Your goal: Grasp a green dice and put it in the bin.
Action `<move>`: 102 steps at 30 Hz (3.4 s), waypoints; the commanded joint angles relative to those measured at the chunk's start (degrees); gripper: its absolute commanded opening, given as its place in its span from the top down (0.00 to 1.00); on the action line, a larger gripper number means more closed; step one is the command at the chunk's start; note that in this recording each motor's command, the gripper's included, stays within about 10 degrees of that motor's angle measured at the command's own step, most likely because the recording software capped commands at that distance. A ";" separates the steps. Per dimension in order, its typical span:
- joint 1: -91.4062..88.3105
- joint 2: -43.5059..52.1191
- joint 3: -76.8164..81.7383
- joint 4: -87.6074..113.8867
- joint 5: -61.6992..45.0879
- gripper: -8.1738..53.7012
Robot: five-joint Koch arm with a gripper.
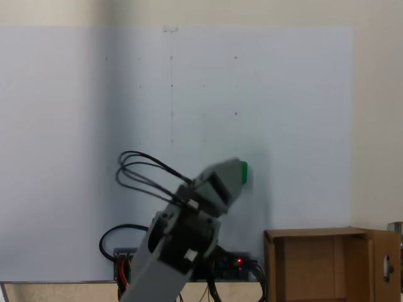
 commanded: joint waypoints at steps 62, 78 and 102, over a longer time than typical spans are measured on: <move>16.52 -18.19 6.33 -14.41 18.63 0.18; 17.05 -25.40 7.03 -18.11 19.60 0.18; 13.97 -27.60 10.90 -25.05 22.68 0.19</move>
